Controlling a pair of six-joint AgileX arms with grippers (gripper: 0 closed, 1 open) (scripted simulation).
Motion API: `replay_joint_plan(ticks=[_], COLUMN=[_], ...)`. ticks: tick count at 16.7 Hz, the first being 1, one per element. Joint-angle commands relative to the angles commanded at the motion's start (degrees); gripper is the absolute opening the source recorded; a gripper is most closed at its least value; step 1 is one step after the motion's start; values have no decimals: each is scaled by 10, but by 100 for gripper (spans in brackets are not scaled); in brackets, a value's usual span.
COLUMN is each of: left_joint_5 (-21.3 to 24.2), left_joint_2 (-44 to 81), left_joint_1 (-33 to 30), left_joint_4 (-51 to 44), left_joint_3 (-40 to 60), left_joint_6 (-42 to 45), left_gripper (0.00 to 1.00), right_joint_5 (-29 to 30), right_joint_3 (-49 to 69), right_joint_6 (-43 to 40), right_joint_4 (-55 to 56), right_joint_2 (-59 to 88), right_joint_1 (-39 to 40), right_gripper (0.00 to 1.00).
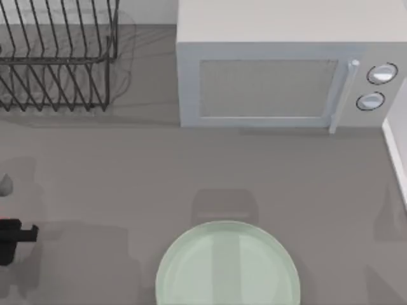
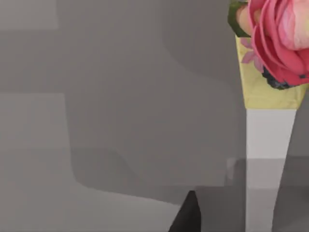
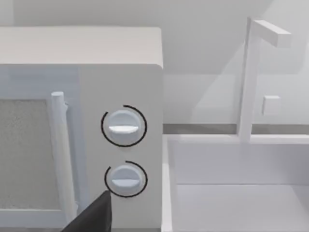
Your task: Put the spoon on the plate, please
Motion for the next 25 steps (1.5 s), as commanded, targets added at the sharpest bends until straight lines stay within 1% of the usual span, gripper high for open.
replay_joint_plan(ticks=[3, 7, 9, 11, 17, 19, 21, 23, 25], left_joint_5=[-1, -1, 0, 0, 0, 0, 0, 1, 2], left_joint_2=[-20, -64, -85, -98, -90, -70, -37, 3, 46], left_joint_1=[0, -2, -3, -3, -10, -41, -96, -172, -263], left_joint_4=[-59, -194, -235, -253, -252, -253, -254, -253, -251], left_joint_3=[41, 111, 139, 153, 157, 175, 202, 234, 268], left_joint_6=[0, -2, -3, -4, 1, 15, 39, 69, 103], left_gripper=[0, 0, 0, 0, 0, 0, 0, 0, 0], right_joint_5=[0, 0, 0, 0, 0, 0, 0, 0, 0], right_joint_3=[0, 0, 0, 0, 0, 0, 0, 0, 0], right_joint_6=[0, 0, 0, 0, 0, 0, 0, 0, 0], right_joint_4=[0, 0, 0, 0, 0, 0, 0, 0, 0], right_joint_2=[0, 0, 0, 0, 0, 0, 0, 0, 0], right_joint_1=[0, 0, 0, 0, 0, 0, 0, 0, 0], right_gripper=[100, 100, 100, 100, 100, 100, 100, 100, 100])
